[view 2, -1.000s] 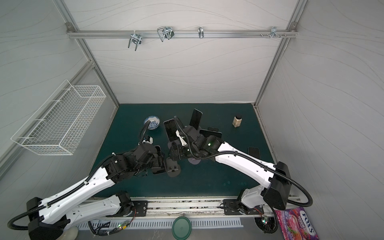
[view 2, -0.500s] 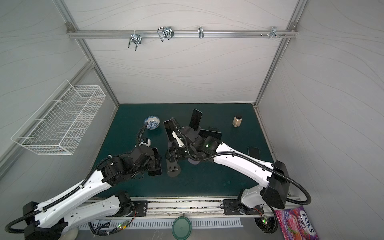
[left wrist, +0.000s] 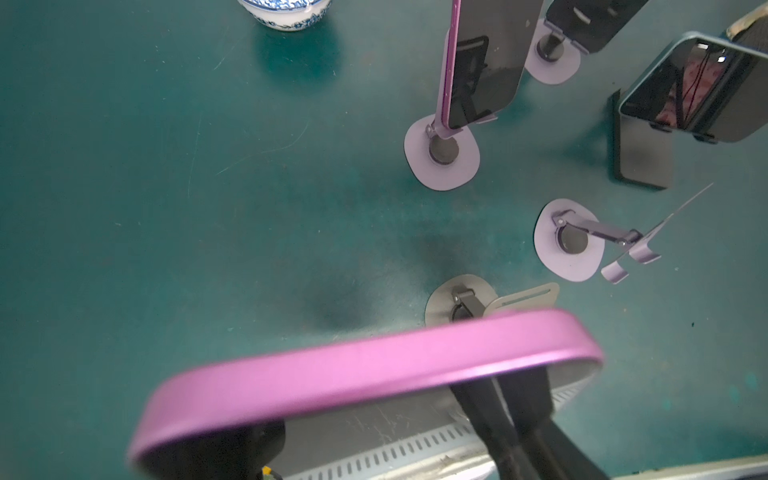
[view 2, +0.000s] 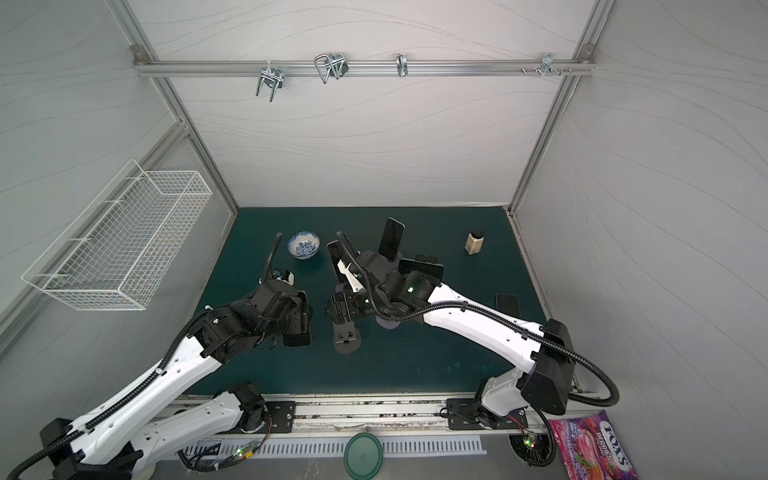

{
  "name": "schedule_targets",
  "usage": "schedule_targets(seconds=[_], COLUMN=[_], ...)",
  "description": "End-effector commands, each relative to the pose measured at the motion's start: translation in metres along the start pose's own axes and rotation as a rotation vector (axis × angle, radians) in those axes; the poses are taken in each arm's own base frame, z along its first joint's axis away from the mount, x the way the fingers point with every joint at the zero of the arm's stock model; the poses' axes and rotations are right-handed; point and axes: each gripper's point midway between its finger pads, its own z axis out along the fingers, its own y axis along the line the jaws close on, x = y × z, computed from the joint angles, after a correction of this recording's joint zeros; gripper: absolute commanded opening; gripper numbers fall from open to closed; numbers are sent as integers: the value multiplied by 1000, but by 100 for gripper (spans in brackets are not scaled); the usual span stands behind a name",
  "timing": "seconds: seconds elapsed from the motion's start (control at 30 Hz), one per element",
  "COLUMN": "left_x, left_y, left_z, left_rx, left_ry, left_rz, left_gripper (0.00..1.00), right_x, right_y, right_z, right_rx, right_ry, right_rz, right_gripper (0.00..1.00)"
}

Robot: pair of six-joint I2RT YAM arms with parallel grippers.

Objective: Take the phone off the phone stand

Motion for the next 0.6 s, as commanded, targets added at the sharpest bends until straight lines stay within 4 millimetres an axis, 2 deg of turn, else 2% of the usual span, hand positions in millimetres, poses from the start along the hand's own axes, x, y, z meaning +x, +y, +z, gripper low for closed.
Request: schedule_targets(seconds=[0.0,0.17,0.57], left_x=[-16,-18,-38], left_y=[-6,4,31], left_z=[-8,0,13], left_rx=[46,26,-47], left_ry=[-12,19,8], left_rz=[13,-2,-24], left_gripper=[57,57,57], right_x=[-4,-4,-3], right_y=[4,6,11], right_z=[-3,-4,-1], right_rx=[9,3,-21], right_ry=[-5,-1,3], right_rz=[-45,-65,-95], right_gripper=[87,87,87])
